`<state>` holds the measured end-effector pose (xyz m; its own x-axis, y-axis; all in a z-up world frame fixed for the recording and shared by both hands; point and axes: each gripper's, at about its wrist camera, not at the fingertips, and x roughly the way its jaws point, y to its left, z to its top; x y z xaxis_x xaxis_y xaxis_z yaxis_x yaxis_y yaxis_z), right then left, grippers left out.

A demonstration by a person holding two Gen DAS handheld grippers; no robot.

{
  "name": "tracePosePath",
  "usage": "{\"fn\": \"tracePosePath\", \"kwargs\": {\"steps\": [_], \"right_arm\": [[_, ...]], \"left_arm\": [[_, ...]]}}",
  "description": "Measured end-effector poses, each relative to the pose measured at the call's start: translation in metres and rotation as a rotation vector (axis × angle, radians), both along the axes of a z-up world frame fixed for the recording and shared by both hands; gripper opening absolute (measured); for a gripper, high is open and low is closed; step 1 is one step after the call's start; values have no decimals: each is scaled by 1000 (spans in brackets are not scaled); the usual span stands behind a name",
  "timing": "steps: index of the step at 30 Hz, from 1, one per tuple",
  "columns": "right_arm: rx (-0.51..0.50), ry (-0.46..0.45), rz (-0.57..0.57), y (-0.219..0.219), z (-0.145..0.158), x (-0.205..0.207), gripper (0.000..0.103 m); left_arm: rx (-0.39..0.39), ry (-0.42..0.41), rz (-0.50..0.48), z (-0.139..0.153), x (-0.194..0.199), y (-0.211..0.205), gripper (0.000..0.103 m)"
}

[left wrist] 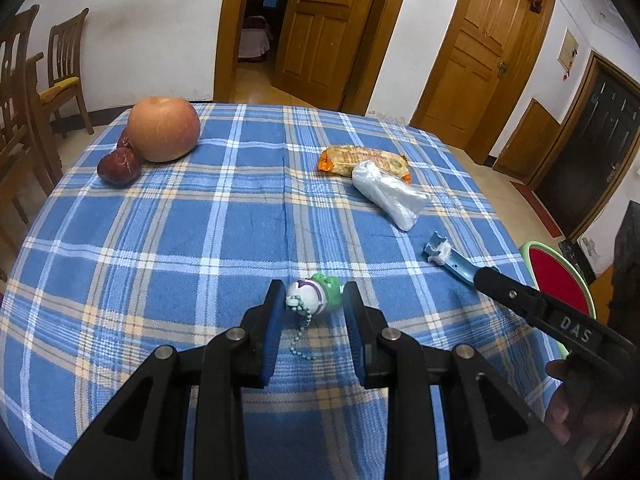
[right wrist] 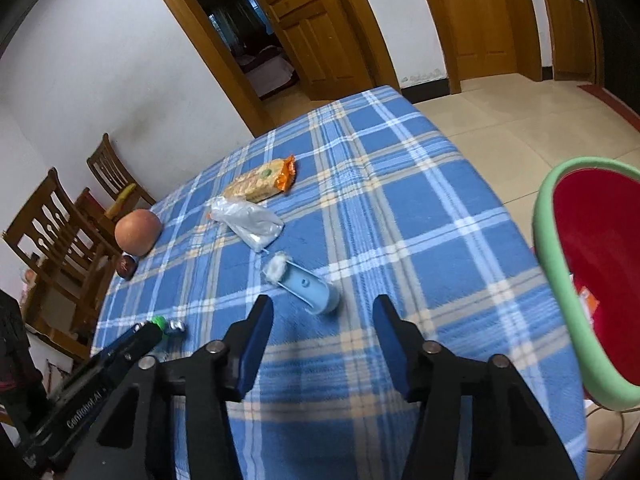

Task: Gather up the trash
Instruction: 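Grasp the green toy figure with the left tool while the right tool grasps the blue toy bottle, then carry the green toy and blue bottle with both tools over the red bin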

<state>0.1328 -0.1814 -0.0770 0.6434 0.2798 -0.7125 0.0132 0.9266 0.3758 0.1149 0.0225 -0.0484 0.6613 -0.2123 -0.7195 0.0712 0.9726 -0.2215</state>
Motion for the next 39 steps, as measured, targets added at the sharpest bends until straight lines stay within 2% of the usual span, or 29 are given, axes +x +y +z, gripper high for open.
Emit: {"fn": "tracePosePath", "kwargs": {"steps": [2,4,6,21,39], "right_arm": [[2,3,-2,0,-2,3,42],[-7,-2,-1,0,-3,5,27],[-8,1,0,0,-5,6,19],[1,-44,-45,-24,8,-29,18],[39,-104,-234,-97,27,-97,18]], "left_arm": [[0,-1,-4,0,-1,-1,29],[0,-3,-10,0,-2,-3,29],[-3,-6,-14,1,-3,-4,29],[-29,-39,-49,21,-16,-16,29],[-69,-43,-191,44,-30,-72,29]]}}
